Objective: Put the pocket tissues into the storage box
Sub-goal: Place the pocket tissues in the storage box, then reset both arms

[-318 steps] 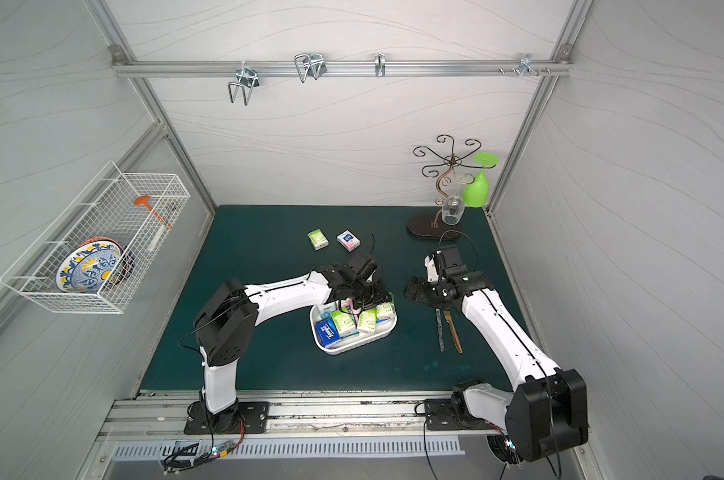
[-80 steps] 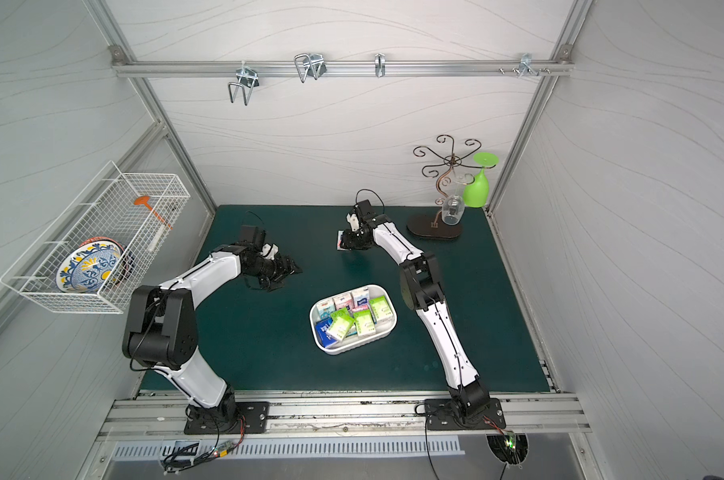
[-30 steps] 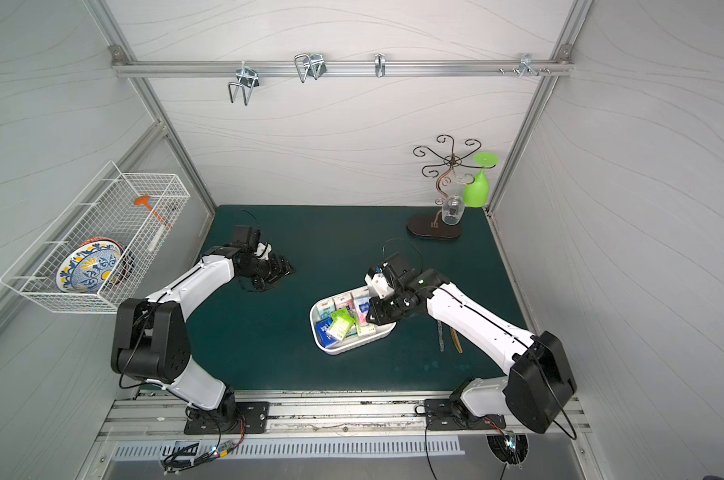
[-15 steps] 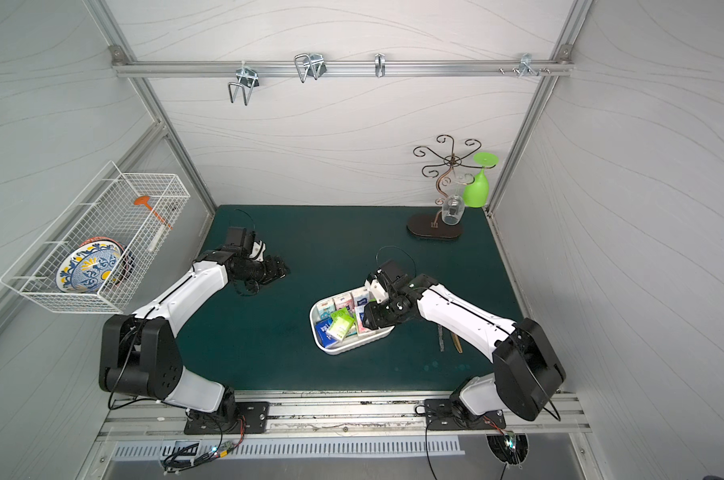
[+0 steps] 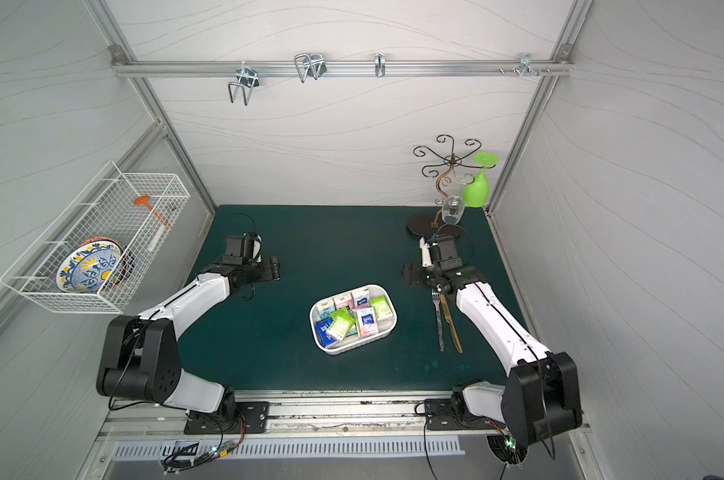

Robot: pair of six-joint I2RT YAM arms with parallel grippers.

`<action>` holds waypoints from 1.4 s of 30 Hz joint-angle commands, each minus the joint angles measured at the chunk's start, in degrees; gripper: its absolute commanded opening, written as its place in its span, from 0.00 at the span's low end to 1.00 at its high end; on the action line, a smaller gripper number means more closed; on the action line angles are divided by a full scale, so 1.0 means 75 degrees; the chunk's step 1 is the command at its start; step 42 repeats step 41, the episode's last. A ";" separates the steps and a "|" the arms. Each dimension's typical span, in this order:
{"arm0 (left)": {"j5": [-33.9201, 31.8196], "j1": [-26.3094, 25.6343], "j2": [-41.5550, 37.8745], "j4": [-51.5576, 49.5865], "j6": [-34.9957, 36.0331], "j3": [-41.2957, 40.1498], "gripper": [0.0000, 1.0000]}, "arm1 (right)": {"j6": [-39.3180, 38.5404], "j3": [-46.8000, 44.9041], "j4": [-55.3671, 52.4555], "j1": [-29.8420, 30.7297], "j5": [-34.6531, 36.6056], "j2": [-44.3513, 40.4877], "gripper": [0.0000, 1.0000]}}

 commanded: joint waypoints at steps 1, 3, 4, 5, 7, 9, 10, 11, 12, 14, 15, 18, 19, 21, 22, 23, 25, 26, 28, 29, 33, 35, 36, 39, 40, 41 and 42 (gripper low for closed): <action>-0.0335 0.0358 0.0008 0.1892 0.0557 -0.0513 0.82 | -0.1120 -0.0785 0.2260 -0.0588 0.1210 0.0562 0.93; -0.0184 0.0599 0.0075 0.2413 0.0424 -0.0879 0.82 | -0.1344 -0.0936 0.3015 -0.0877 0.1420 0.1114 0.94; -0.0192 0.0677 0.0128 0.2563 0.0424 -0.1004 0.82 | -0.1428 -0.0919 0.3262 -0.1010 0.1371 0.1453 0.94; -0.0256 0.0693 0.0206 0.2808 0.0491 -0.1114 0.82 | -0.1515 -0.0913 0.3497 -0.1092 0.1293 0.1692 0.94; -0.0333 0.0696 0.0435 0.3499 0.0708 -0.1467 0.82 | -0.1651 -0.1166 0.4504 -0.1149 0.1136 0.2130 0.95; -0.0469 0.0701 0.0616 0.3651 0.0814 -0.1432 0.81 | -0.1499 -0.1352 0.5138 -0.1239 0.0629 0.2399 0.95; -0.0486 0.0697 0.0655 0.3833 0.0957 -0.1464 0.81 | -0.1583 -0.1473 0.5374 -0.1195 0.0510 0.2507 0.95; -0.0536 0.0701 0.0682 0.4390 0.1018 -0.1686 0.81 | -0.1644 -0.1704 0.5751 -0.1123 0.0577 0.2587 0.95; -0.0683 0.0729 0.0731 0.4830 0.0956 -0.1790 0.81 | -0.1824 -0.2001 0.6377 -0.1028 0.0583 0.2586 0.95; -0.0781 0.0725 0.0580 0.4995 0.0906 -0.1995 0.82 | -0.1988 -0.2470 0.6924 -0.0894 0.0570 0.2343 0.99; -0.0892 0.0719 0.0497 0.5390 0.0890 -0.2238 0.95 | -0.1939 -0.2648 0.7159 -0.0907 0.0577 0.2238 0.99; -0.1173 0.0569 0.0274 0.6824 0.0933 -0.3164 1.00 | -0.1600 -0.3501 0.8484 -0.1338 -0.0002 0.2222 0.99; -0.1213 0.0546 0.0383 0.7570 0.0939 -0.3563 1.00 | -0.1549 -0.3729 0.9439 -0.1395 -0.0038 0.2489 0.99; -0.1503 0.0449 0.0571 0.8625 0.1033 -0.3973 1.00 | -0.1577 -0.3483 0.8581 -0.1394 -0.0064 0.2325 0.99; -0.1407 0.0450 0.0393 0.7929 0.0954 -0.3801 1.00 | -0.1573 -0.3595 0.9122 -0.1391 -0.0067 0.2466 0.99; -0.1311 0.0458 0.0473 0.7742 0.1020 -0.3614 1.00 | -0.1577 -0.3461 0.8547 -0.1401 -0.0083 0.2303 0.99; -0.1027 0.0565 0.0490 0.7674 0.0970 -0.3554 1.00 | -0.1604 -0.3567 0.8946 -0.1371 -0.0022 0.2406 0.99; -0.1022 0.0573 0.0467 0.7566 0.0954 -0.3533 1.00 | -0.1584 -0.3515 0.8636 -0.1351 0.0025 0.2282 0.99; -0.1023 0.0579 0.0492 0.7692 0.0970 -0.3569 1.00 | -0.1604 -0.3536 0.8777 -0.1345 0.0027 0.2340 0.99; -0.1016 0.0579 0.0479 0.7644 0.0961 -0.3552 1.00 | -0.1582 -0.3530 0.8652 -0.1350 0.0027 0.2276 0.99; -0.0945 0.0613 0.0503 0.7624 0.0947 -0.3526 1.00 | -0.1603 -0.3510 0.8671 -0.1345 -0.0018 0.2327 0.99; -0.0933 0.0620 0.0513 0.7613 0.0936 -0.3520 1.00 | -0.1599 -0.3418 0.8559 -0.1391 -0.0106 0.2388 0.99; -0.0931 0.0614 0.0513 0.7600 0.0945 -0.3518 1.00 | -0.1604 -0.3414 0.8547 -0.1387 -0.0106 0.2381 0.99; -0.0938 0.0614 0.0504 0.7600 0.0945 -0.3516 1.00 | -0.1604 -0.3466 0.8609 -0.1380 -0.0080 0.2334 0.99; -0.0940 0.0614 0.0501 0.7600 0.0945 -0.3514 0.98 | -0.1604 -0.3483 0.8601 -0.1380 -0.0081 0.2311 0.99; -0.0826 0.0666 0.0501 0.7607 0.0921 -0.3525 0.66 | -0.1604 -0.3494 0.8625 -0.1380 -0.0077 0.2311 0.99; -0.0826 0.0666 0.0501 0.7607 0.0921 -0.3525 0.66 | -0.1604 -0.3494 0.8625 -0.1380 -0.0077 0.2311 0.99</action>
